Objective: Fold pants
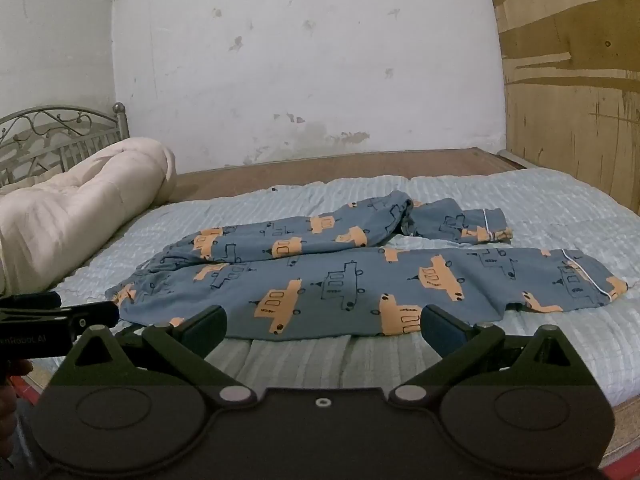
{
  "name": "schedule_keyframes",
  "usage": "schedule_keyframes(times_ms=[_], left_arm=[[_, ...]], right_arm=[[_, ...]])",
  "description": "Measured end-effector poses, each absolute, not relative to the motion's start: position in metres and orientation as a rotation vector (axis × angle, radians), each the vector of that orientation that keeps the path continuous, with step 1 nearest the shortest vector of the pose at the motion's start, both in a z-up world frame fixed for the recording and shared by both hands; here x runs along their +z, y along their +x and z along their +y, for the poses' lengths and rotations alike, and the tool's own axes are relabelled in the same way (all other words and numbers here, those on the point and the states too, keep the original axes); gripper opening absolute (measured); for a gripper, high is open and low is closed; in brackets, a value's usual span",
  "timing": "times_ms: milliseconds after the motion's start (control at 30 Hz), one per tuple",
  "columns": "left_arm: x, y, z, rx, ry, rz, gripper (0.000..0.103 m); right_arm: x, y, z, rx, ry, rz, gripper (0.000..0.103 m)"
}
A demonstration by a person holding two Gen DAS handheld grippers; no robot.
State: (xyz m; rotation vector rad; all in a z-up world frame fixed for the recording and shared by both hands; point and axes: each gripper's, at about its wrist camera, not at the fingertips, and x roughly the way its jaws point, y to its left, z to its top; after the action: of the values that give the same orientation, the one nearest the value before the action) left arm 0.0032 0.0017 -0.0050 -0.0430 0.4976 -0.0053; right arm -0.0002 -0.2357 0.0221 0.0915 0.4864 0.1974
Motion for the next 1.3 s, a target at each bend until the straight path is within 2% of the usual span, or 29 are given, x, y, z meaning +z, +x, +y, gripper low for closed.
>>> schedule_keyframes(times_ms=[1300], left_arm=[[-0.0053,0.0043,0.0036,-0.008,-0.045,0.504,0.103]], right_arm=[[0.0167,0.0018,-0.2328,0.204,0.092,0.493,0.102]])
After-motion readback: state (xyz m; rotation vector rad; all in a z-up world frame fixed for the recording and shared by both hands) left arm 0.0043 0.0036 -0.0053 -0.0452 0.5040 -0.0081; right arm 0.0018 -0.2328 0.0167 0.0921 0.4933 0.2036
